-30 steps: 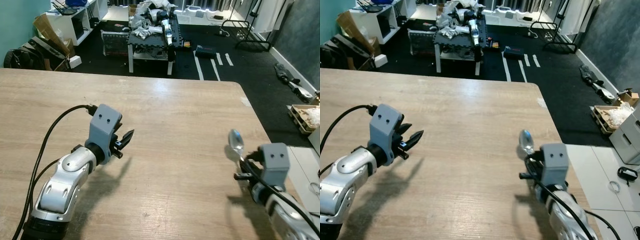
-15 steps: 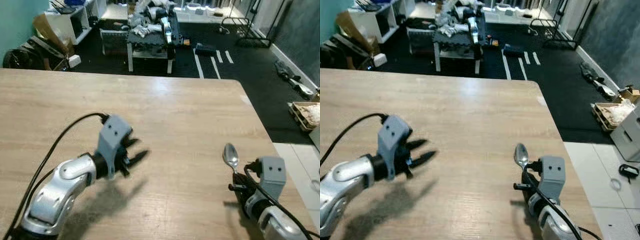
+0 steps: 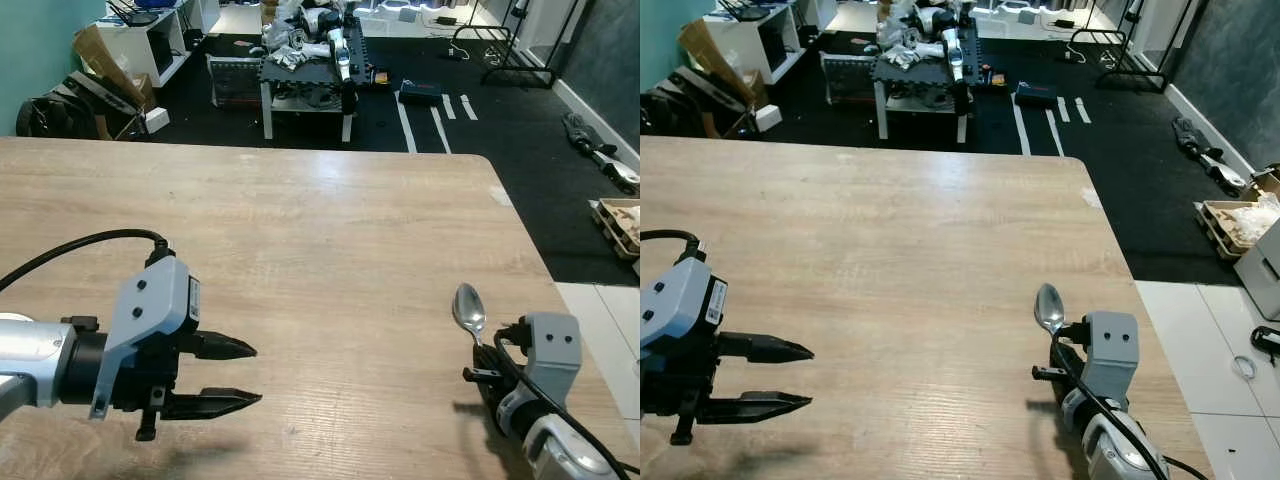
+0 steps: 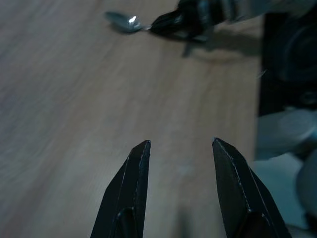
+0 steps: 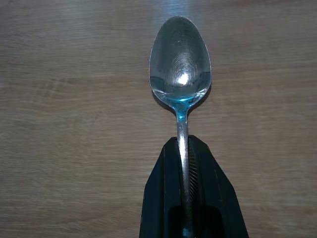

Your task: Setting the table

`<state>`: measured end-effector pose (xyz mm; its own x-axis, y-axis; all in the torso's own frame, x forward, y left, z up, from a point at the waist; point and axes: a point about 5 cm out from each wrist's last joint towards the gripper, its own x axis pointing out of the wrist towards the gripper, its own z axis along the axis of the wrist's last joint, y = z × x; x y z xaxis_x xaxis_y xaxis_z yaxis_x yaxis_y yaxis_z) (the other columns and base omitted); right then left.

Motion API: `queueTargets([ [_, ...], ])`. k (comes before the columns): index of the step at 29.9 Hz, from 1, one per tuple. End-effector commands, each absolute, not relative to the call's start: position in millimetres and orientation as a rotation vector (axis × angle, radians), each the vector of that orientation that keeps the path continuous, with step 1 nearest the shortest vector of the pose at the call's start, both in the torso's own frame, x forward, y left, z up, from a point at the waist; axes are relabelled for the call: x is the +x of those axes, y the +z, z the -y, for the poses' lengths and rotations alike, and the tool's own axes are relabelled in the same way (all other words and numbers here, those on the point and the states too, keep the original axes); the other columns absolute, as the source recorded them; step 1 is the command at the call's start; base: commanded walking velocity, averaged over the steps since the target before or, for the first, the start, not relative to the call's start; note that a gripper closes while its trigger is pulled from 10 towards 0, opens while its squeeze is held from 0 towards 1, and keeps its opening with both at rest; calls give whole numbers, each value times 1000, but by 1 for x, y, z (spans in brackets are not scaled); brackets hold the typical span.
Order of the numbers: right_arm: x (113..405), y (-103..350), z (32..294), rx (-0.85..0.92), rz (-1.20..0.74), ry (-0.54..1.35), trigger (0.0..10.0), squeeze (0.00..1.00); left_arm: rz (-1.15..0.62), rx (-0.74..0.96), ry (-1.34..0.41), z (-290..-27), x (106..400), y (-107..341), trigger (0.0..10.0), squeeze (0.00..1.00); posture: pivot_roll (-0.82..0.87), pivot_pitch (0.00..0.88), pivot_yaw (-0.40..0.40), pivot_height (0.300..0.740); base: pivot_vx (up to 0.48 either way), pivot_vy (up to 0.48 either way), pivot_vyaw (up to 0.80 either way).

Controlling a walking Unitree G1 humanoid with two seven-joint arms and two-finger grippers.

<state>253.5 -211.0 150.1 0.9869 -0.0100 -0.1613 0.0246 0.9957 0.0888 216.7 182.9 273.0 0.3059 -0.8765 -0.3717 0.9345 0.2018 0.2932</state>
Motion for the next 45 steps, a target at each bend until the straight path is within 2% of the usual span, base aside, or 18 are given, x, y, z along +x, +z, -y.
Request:
queueTargets([
  [1, 254, 153, 209, 48, -138, -12, 10000, 0, -149, 538, -1280, -184, 219, 271, 10000, 0, 153, 165, 91, 740, 0, 0, 0],
  [7, 255, 164, 212, -6, -74, -14, 10000, 0, -168, 535, -1305, -182, 217, 271, 10000, 0, 141, 169, 92, 740, 0, 0, 0],
  [18, 247, 147, 206, -4, -163, 39, 10000, 0, -151, 520, -1318, -180, 216, 273, 10000, 0, 138, 175, 87, 740, 0, 0, 0],
  [30, 251, 142, 214, -2, -170, -31, 10000, 0, -137, 513, -1308, -179, 217, 274, 10000, 0, 142, 174, 86, 740, 0, 0, 0],
  [31, 251, 142, 214, -4, -168, -34, 10000, 1000, -136, 512, -1306, -178, 217, 274, 10000, 0, 142, 174, 86, 740, 0, 0, 0],
  [37, 251, 149, 213, 14, -131, -20, 10000, 1000, -134, 510, -1307, -178, 217, 274, 10000, 0, 140, 175, 85, 740, 0, 0, 0],
  [38, 251, 153, 212, 27, -102, -11, 10000, 0, -132, 509, -1307, -178, 217, 274, 10000, 0, 140, 175, 85, 740, 0, 0, 0],
  [43, 250, 161, 211, 48, -48, 4, 10000, 0, -130, 506, -1306, -178, 218, 274, 10000, 0, 138, 177, 86, 740, 0, 0, 0],
  [45, 246, 179, 207, 91, 62, 36, 10000, 0, -111, 488, -1291, -176, 221, 274, 10000, 0, 135, 180, 87, 740, 0, 0, 0],
])
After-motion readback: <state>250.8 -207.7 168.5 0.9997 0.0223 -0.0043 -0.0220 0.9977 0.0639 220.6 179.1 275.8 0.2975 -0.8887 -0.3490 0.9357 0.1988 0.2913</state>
